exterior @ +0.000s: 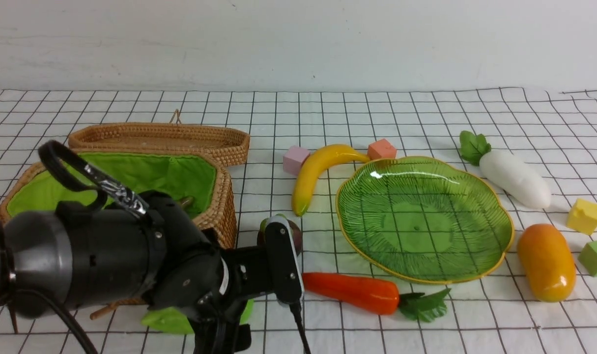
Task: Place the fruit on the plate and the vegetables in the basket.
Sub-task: Take a chayote with your left arm and place it on the basket on the left.
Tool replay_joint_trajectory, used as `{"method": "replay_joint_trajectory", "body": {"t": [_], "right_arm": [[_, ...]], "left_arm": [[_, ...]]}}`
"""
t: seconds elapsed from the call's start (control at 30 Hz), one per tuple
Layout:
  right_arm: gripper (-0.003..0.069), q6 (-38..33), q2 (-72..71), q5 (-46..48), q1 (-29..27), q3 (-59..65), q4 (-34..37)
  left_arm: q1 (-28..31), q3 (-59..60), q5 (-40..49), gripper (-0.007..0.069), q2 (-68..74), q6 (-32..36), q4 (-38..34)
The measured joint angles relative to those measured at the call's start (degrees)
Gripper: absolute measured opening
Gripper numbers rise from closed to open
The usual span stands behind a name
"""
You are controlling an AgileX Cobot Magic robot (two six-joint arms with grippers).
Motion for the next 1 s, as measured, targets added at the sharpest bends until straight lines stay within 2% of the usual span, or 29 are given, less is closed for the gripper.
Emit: {"method": "replay_joint_trajectory", "body": {"t": [0.13, 0.3, 0.73, 0.8, 1.0], "right_arm": [[0.0127, 0.0, 0.0, 0.0, 0.0, 0.0, 0.1], [0.0127, 0.0, 0.0, 0.0, 0.0, 0.0, 0.3], [0.0136, 0.0, 0.0, 0.0, 0.0, 0.0, 0.7], [0.0138, 0.0, 0.0, 0.0, 0.0, 0.0, 0.7], [0.0141, 3.7, 0.0, -1.3, 0.0, 0.0, -2.6]], "left_arm": [[0.0, -0.5, 0.4, 0.0520, 1.8, 0.0, 0.9], [0.0, -0.2, 2.9, 0.0444, 3.3, -2.1, 0.1], [-0.1, -0.2, 6.6, 0.0444, -2.6, -4.6, -2.2], [-0.9, -0.4, 8.2, 0.0444, -5.5, -4.6, -3.3], [-8.6, -2.2, 13.1, 0.0444, -16.1, -4.6, -3.3]]}}
